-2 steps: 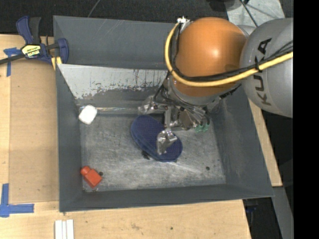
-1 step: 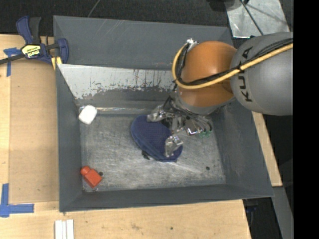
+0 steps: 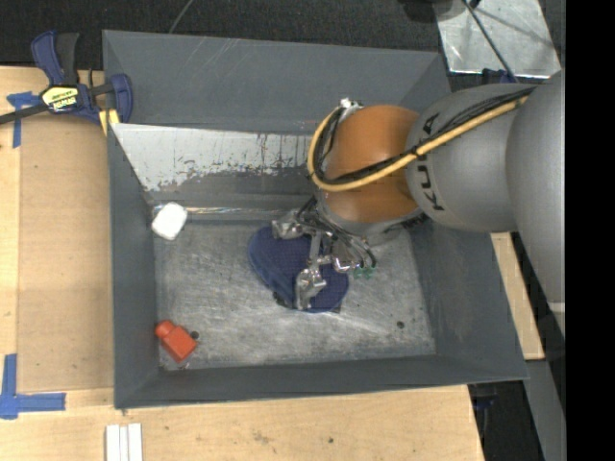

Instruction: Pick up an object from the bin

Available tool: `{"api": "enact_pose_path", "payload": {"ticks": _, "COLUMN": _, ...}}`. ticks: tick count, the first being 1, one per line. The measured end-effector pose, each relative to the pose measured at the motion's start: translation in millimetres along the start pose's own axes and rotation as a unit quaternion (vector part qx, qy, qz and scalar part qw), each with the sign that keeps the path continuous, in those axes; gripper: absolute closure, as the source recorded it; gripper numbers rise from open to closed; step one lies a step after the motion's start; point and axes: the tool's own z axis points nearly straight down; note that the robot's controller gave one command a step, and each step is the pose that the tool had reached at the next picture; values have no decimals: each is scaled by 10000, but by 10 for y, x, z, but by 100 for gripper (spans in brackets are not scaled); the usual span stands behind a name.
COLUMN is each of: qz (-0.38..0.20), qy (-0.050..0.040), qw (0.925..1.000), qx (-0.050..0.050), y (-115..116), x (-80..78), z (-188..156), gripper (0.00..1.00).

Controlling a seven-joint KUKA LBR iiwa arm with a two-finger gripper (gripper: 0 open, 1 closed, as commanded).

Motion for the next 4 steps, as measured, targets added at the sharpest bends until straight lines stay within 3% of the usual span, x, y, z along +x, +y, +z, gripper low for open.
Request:
{"api": "enact_pose_path", "payload": {"ticks": 1, "qz": 2, "qy": -19, "qw": 10000, "qx": 2, "y": -3, "x": -12, "z": -25, "gripper": 100}}
{"api": "enact_pose_path", "payload": {"ticks": 2, "qz": 83, "qy": 24, "qw": 10000, "qx": 14, "y": 203, "x": -17, "z": -1314, "gripper": 100}}
{"api": "enact_pose_path", "payload": {"ticks": 3, "qz": 89, "qy": 67, "qw": 9999, "qx": 14, "y": 198, "x": 1, "z": -1262, "gripper": 0}}
{"api": "enact_pose_path", "payload": {"ticks": 4, "qz": 682, "qy": 118, "qw": 9976, "qx": 3, "y": 82, "x": -508, "z": 51, "gripper": 0}}
